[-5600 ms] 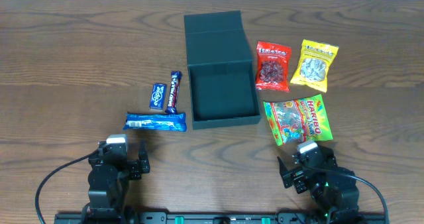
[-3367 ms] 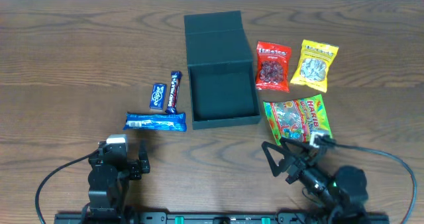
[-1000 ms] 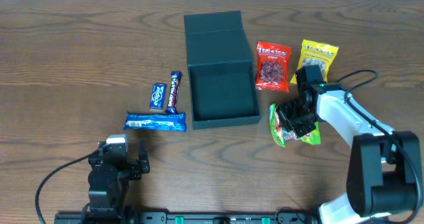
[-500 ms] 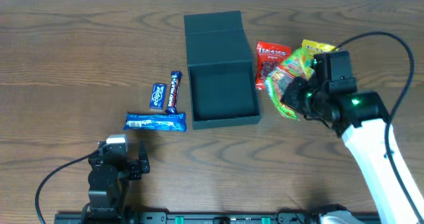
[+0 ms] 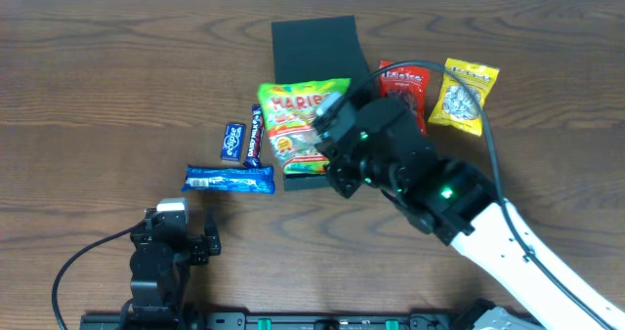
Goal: Pack container
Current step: 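Lift the Haribo bag and lower it into the green box, then release the Haribo bag and retract right gripper toward front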
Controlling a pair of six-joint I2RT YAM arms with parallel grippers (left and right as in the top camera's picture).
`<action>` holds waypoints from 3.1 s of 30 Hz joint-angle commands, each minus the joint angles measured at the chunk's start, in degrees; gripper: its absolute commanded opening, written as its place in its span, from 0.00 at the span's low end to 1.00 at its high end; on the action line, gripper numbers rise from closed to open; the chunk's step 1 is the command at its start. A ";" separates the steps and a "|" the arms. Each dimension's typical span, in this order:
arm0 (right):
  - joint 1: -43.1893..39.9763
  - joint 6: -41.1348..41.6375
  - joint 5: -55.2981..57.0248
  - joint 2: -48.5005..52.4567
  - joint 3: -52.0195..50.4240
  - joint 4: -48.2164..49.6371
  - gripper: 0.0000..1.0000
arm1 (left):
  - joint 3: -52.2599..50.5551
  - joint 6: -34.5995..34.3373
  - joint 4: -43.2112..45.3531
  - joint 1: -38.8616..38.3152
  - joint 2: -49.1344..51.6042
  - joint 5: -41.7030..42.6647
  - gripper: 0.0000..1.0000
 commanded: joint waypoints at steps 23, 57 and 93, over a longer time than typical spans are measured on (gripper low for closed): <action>-1.05 9.11 16.00 22.49 1.53 7.15 0.02 | -0.61 0.61 0.15 -0.20 -0.04 -0.59 0.95; 0.46 16.09 7.28 -1.38 3.65 -8.94 0.99 | -0.61 0.63 0.15 -0.20 -0.04 -0.59 0.95; 0.57 23.21 -3.91 -13.94 -7.74 -24.81 0.99 | 17.42 -8.46 -0.11 -0.20 15.10 10.38 0.95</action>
